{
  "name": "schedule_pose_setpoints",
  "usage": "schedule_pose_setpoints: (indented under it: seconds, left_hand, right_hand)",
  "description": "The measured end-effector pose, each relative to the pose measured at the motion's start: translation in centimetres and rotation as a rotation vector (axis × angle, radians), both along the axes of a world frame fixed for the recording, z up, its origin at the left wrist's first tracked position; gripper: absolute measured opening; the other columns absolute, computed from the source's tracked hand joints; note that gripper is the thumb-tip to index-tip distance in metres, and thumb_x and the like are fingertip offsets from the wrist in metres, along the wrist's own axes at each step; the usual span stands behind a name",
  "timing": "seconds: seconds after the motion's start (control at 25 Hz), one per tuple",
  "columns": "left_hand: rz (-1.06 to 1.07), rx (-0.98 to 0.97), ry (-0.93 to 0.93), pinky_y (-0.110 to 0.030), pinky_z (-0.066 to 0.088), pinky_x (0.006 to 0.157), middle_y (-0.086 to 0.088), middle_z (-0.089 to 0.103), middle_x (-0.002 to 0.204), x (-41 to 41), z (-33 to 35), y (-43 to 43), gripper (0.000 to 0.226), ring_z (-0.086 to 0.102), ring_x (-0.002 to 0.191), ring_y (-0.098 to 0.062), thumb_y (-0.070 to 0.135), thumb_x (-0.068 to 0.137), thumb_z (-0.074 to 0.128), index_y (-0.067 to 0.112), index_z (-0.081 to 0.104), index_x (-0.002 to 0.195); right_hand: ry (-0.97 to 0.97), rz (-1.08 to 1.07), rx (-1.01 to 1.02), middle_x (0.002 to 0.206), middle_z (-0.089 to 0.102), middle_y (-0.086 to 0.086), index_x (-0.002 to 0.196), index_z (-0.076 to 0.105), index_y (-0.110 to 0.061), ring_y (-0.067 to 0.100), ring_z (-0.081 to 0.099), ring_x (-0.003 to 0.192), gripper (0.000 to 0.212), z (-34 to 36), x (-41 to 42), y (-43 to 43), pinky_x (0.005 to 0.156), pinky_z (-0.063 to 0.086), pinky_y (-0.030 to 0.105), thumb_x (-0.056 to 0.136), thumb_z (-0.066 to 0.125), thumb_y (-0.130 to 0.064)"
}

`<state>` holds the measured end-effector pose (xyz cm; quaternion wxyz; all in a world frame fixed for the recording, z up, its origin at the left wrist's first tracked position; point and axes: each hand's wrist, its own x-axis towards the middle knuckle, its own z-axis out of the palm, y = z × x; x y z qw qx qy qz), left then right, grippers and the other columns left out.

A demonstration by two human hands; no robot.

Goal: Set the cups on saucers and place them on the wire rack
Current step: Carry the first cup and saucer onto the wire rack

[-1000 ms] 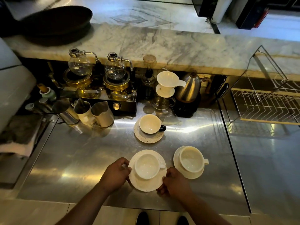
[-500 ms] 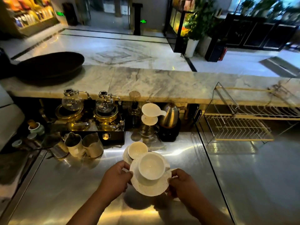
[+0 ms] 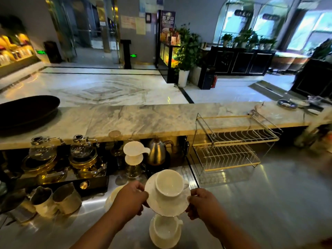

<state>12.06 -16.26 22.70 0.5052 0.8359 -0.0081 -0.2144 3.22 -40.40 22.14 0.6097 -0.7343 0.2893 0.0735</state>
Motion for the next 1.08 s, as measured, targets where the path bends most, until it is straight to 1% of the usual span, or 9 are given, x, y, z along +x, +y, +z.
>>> schedule_pose_setpoints:
  seconds: [0.16,0.24,0.32,0.44,0.64,0.8,0.92,1.08]
  left_hand:
    - [0.003,-0.017,-0.027,-0.030,0.047,0.046,-0.009,0.079,0.067,-0.2,1.7,-5.5,0.006,0.058,0.046,-0.017,0.006,0.087,0.063,0.007,0.065,0.094]
    - [0.005,-0.005,-0.056,-0.031,0.049,0.045,-0.008,0.078,0.066,-0.5,2.5,-8.9,0.004,0.059,0.046,-0.016,0.008,0.088,0.064,0.009,0.064,0.092]
    - [-0.002,0.001,-0.087,-0.030,0.051,0.046,-0.005,0.078,0.066,-1.0,3.3,-12.3,0.003,0.061,0.047,-0.015,0.010,0.089,0.066,0.011,0.065,0.092]
    - [-0.008,-0.030,-0.084,-0.031,0.052,0.048,-0.008,0.078,0.069,-1.7,4.1,-16.7,0.004,0.062,0.050,-0.016,0.010,0.090,0.065,0.010,0.065,0.093]
    - [0.027,-0.052,-0.083,-0.033,0.052,0.051,-0.009,0.079,0.070,-3.0,5.1,-24.0,0.003,0.061,0.053,-0.017,0.012,0.092,0.066,0.010,0.066,0.095]
    - [0.050,-0.041,-0.089,-0.032,0.053,0.052,-0.010,0.078,0.073,-3.4,5.4,-28.0,0.002,0.062,0.055,-0.017,0.014,0.093,0.067,0.012,0.066,0.094]
    - [0.047,-0.041,-0.088,-0.031,0.052,0.051,-0.011,0.078,0.075,-2.7,5.5,-30.5,0.002,0.062,0.051,-0.013,0.012,0.093,0.066,0.011,0.065,0.094]
    - [0.021,-0.048,-0.093,-0.027,0.051,0.046,-0.006,0.078,0.068,-1.0,5.3,-32.8,0.002,0.062,0.048,-0.011,0.012,0.094,0.066,0.011,0.066,0.095]
  right_hand:
    - [-0.033,-0.017,-0.032,0.075,0.077,0.015,0.101,0.070,-0.010,0.021,0.069,0.062,0.016,1.9,-0.6,-5.1,0.057,0.056,0.031,0.100,0.054,-0.008]
    - [-0.056,-0.015,-0.028,0.078,0.076,0.016,0.102,0.069,-0.009,0.020,0.068,0.062,0.016,3.0,-1.1,-8.4,0.057,0.055,0.031,0.100,0.053,-0.008]
    - [-0.087,-0.006,-0.027,0.077,0.075,0.015,0.101,0.070,-0.008,0.020,0.066,0.062,0.017,4.0,-1.9,-11.9,0.058,0.055,0.032,0.099,0.053,-0.007]
    - [-0.140,0.015,-0.041,0.072,0.074,0.014,0.098,0.071,-0.005,0.022,0.065,0.060,0.018,5.1,-2.6,-16.6,0.060,0.056,0.035,0.096,0.054,-0.003]
    - [-0.144,0.040,-0.049,0.072,0.073,0.015,0.099,0.072,-0.005,0.022,0.065,0.060,0.018,6.3,-3.0,-24.2,0.060,0.056,0.034,0.098,0.054,-0.004]
    - [-0.140,0.056,-0.041,0.071,0.072,0.012,0.100,0.072,-0.009,0.021,0.064,0.061,0.021,6.5,-2.9,-28.2,0.059,0.056,0.032,0.101,0.052,-0.006]
    - [-0.137,0.055,-0.044,0.072,0.072,0.011,0.102,0.073,-0.010,0.020,0.063,0.062,0.022,6.1,-2.2,-30.6,0.060,0.056,0.033,0.101,0.051,-0.006]
    - [-0.141,0.015,-0.051,0.071,0.074,0.011,0.104,0.072,-0.010,0.018,0.064,0.059,0.021,5.6,-1.1,-32.7,0.058,0.056,0.031,0.100,0.052,-0.007]
